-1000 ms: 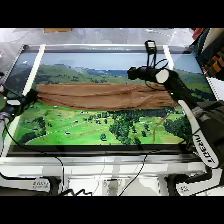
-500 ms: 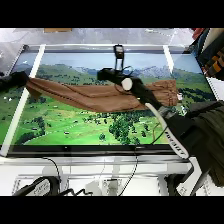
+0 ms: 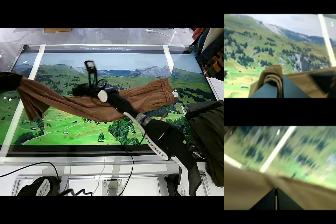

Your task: Fold the clothes and pants, and hang the long-sleeved shirts on hangers.

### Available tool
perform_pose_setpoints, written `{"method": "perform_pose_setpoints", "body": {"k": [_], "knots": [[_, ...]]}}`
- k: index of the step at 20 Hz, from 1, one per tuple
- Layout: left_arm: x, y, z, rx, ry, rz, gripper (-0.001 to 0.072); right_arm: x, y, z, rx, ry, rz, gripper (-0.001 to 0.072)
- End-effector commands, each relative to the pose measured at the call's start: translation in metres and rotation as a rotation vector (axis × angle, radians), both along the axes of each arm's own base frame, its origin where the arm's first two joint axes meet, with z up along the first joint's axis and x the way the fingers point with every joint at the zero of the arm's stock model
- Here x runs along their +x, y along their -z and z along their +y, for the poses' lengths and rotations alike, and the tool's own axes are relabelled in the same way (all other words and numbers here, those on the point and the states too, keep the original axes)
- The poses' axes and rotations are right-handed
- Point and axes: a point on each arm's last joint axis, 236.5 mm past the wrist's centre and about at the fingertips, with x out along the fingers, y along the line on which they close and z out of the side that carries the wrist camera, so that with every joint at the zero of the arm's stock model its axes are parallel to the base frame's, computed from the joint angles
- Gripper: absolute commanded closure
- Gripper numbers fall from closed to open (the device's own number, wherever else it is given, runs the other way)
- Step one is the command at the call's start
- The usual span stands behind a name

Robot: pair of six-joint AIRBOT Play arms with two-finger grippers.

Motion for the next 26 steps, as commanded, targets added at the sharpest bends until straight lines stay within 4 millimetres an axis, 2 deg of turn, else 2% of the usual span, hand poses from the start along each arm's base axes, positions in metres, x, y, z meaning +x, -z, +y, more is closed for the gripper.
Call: {"method": "perform_pose_setpoints", "body": {"k": [1, 4, 6, 7, 10, 12, 14, 15, 17, 19, 20, 22, 24, 26], "knots": [[-0.008, -0.002, 0.003, 0.044, -0.008, 0.003, 0.0692, -0.064, 0.034, 0.038, -0.046, -0.125, 0.126, 0.0684], [-0.002, 0.011, 0.015, 0.073, -0.029, 0.034, 0.0692, -0.103, 0.037, 0.061, -0.066, -0.2, 0.135, 0.0684], [0.007, 0.019, 0.018, 0.06, -0.032, 0.05, 0.0691, -0.109, 0.037, 0.065, -0.078, -0.214, 0.114, 0.0683], [0.011, 0.028, 0.019, 0.052, -0.03, 0.072, 0.0692, -0.104, 0.038, 0.063, -0.09, -0.209, 0.089, 0.0683], [0.027, 0.062, 0.015, 0.014, -0.002, 0.157, 0.0692, -0.07, 0.035, 0.039, -0.143, -0.165, 0.015, 0.0683], [0.039, 0.088, 0.004, 0.008, 0.049, 0.209, 0.0692, -0.04, 0.025, 0.011, -0.145, -0.114, 0.021, 0.0683], [0.057, 0.109, -0.021, -0.031, 0.138, 0.229, 0.0692, -0.01, 0.013, -0.026, -0.155, -0.06, 0.039, 0.0683], [0.067, 0.116, -0.038, -0.083, 0.174, 0.223, 0.0692, 0.004, 0.005, -0.047, -0.163, -0.034, 0.052, 0.0683], [0.085, 0.123, -0.086, -0.231, 0.277, 0.204, 0.0692, 0.029, -0.009, -0.097, -0.184, 0.023, 0.086, 0.0682], [0.09, 0.135, -0.148, -0.317, 0.425, 0.204, 0.0692, 0.05, -0.02, -0.147, -0.202, 0.081, 0.121, 0.0683], [0.085, 0.146, -0.183, -0.314, 0.511, 0.215, 0.0693, 0.058, -0.024, -0.169, -0.208, 0.109, 0.137, 0.0683], [0.063, 0.177, -0.253, -0.299, 0.664, 0.289, 0.0693, 0.071, -0.032, -0.21, -0.215, 0.16, 0.16, 0.0683], [0.032, 0.211, -0.314, -0.291, 0.789, 0.384, 0.0692, 0.08, -0.041, -0.241, -0.216, 0.203, 0.17, 0.0683], [0.003, 0.241, -0.354, -0.28, 0.873, 0.465, 0.0692, 0.082, -0.046, -0.259, -0.22, 0.224, 0.182, 0.0683]]}}
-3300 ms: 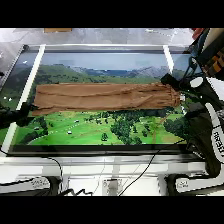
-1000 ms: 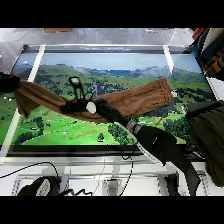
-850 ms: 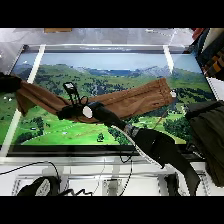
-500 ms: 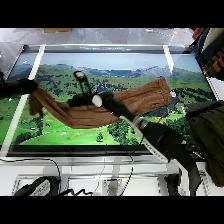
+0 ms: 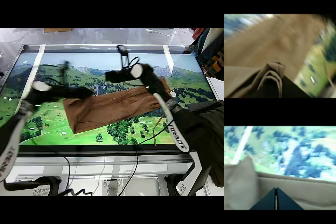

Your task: Fold the clothes and pants, and hang the long-sleeved shirts on hangers.

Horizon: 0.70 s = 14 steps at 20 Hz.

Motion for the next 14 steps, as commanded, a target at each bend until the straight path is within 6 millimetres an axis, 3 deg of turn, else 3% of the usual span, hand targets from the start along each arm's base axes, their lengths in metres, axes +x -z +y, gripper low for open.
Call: {"method": "perform_pose_setpoints", "body": {"k": [1, 2, 4, 5, 7, 9, 10, 11, 14], "knots": [[-0.052, 0.05, -0.08, 0.007, 0.192, 0.095, 0.0692, 0.003, -0.008, -0.045, -0.02, 0.045, 0.041, 0.0683], [-0.059, 0.06, -0.087, 0.014, 0.21, 0.116, 0.0644, 0.002, -0.007, -0.05, -0.025, 0.048, 0.051, 0.0683], [-0.055, 0.067, -0.085, 0.016, 0.184, 0.14, 0.0114, 0.0, -0.003, -0.054, -0.044, 0.045, 0.065, 0.0683], [-0.042, 0.064, -0.075, 0.009, 0.138, 0.14, 0.0084, -0.001, -0.002, -0.054, -0.047, 0.042, 0.07, 0.0683], [-0.011, 0.049, -0.038, -0.007, 0.044, 0.111, 0.0086, -0.003, -0.001, -0.054, -0.05, 0.04, 0.075, 0.0683], [0.019, 0.03, 0.02, -0.014, -0.087, 0.096, 0.0114, -0.003, -0.001, -0.055, -0.053, 0.04, 0.076, 0.0683], [0.027, 0.022, 0.053, 0.0, -0.131, 0.09, 0.0246, -0.003, -0.001, -0.055, -0.055, 0.04, 0.075, 0.0682], [0.028, 0.017, 0.09, 0.035, -0.156, 0.084, 0.0398, -0.003, -0.001, -0.055, -0.056, 0.04, 0.075, 0.0683], [0.005, 0.024, 0.182, 0.12, -0.219, 0.187, 0.0439, -0.001, -0.001, -0.055, -0.054, 0.042, 0.071, 0.0682]]}}
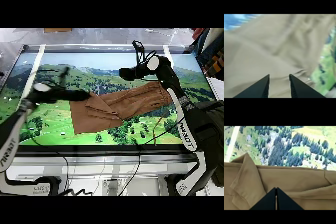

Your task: Fold the clothes and pants, and hang the long-sleeved shirts on hangers.

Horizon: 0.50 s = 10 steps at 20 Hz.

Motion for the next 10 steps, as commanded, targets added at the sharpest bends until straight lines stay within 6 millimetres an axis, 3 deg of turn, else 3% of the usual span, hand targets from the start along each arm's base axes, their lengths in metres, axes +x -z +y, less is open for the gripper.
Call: {"method": "perform_pose_setpoints", "body": {"k": [1, 3, 5, 10], "knots": [[-0.033, 0.011, 0.1, 0.073, -0.069, 0.145, 0.0506, 0.001, 0.0, -0.001, -0.002, 0.002, -0.003, 0.0682], [-0.056, 0.026, 0.115, 0.031, -0.066, 0.202, 0.0691, 0.0, -0.001, 0.0, -0.001, 0.001, -0.003, 0.0682], [-0.072, 0.046, 0.108, -0.038, -0.093, 0.242, 0.0693, 0.0, -0.001, 0.0, 0.0, 0.001, -0.003, 0.0683], [-0.063, 0.104, 0.106, -0.011, -0.341, 0.274, 0.0693, 0.001, -0.001, 0.0, 0.0, 0.002, -0.004, 0.0683]]}}
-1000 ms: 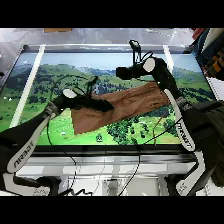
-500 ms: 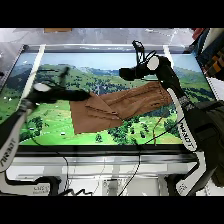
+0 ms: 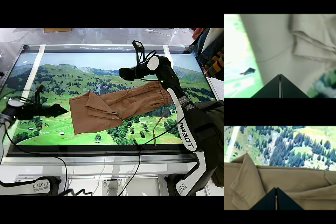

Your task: Fold the clothes and pants, and hang the long-sleeved shirts on hangers.

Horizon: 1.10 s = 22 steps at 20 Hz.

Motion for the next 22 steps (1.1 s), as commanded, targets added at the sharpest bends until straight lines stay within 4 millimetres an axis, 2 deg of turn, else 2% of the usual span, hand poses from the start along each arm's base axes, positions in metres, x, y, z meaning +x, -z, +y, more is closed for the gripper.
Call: {"method": "perform_pose_setpoints", "body": {"k": [1, 2, 3, 4, 6, 10, 13, 15, 18, 19, 20, 21, 22], "knots": [[0.0, 0.03, -0.002, 0.038, -0.103, 0.022, 0.0692, 0.0, -0.001, 0.0, 0.001, 0.001, -0.002, 0.0682], [-0.002, 0.031, -0.011, 0.034, -0.081, 0.026, 0.0622, 0.001, -0.001, 0.0, 0.002, 0.002, -0.006, 0.0683], [-0.003, 0.031, -0.017, 0.034, -0.065, 0.027, 0.0336, 0.002, -0.002, 0.0, 0.004, 0.005, -0.011, 0.0683], [-0.003, 0.031, -0.021, 0.034, -0.057, 0.026, -0.0013, 0.003, -0.003, 0.001, 0.006, 0.006, -0.015, 0.0683], [0.0, 0.032, -0.02, 0.042, -0.067, 0.018, 0.0001, 0.003, -0.003, 0.001, 0.007, 0.006, -0.016, 0.0683], [0.015, 0.037, -0.004, 0.105, -0.128, -0.025, 0.0007, 0.004, -0.003, 0.0, 0.007, 0.007, -0.017, 0.0683], [0.009, 0.05, -0.017, 0.098, -0.088, 0.007, 0.0009, 0.004, -0.003, 0.0, 0.007, 0.009, -0.02, 0.0682], [0.005, 0.058, -0.037, 0.077, -0.055, 0.029, 0.0017, 0.005, -0.004, 0.0, 0.009, 0.01, -0.023, 0.0683], [0.006, 0.063, -0.057, 0.117, -0.003, -0.003, 0.0351, 0.005, -0.004, 0.0, 0.008, 0.01, -0.024, 0.0683], [0.009, 0.063, -0.059, 0.134, 0.004, -0.021, 0.043, 0.005, -0.004, 0.0, 0.008, 0.01, -0.024, 0.0683], [0.011, 0.063, -0.059, 0.141, -0.001, -0.028, 0.0603, 0.005, -0.004, 0.0, 0.008, 0.01, -0.023, 0.0682], [0.012, 0.061, -0.06, 0.14, 0.0, -0.033, 0.0692, 0.005, -0.002, 0.0, 0.005, 0.01, -0.022, 0.0683], [0.015, 0.057, -0.059, 0.138, 0.0, -0.042, 0.0693, 0.006, 0.0, -0.002, -0.005, 0.011, -0.022, 0.0683]]}}
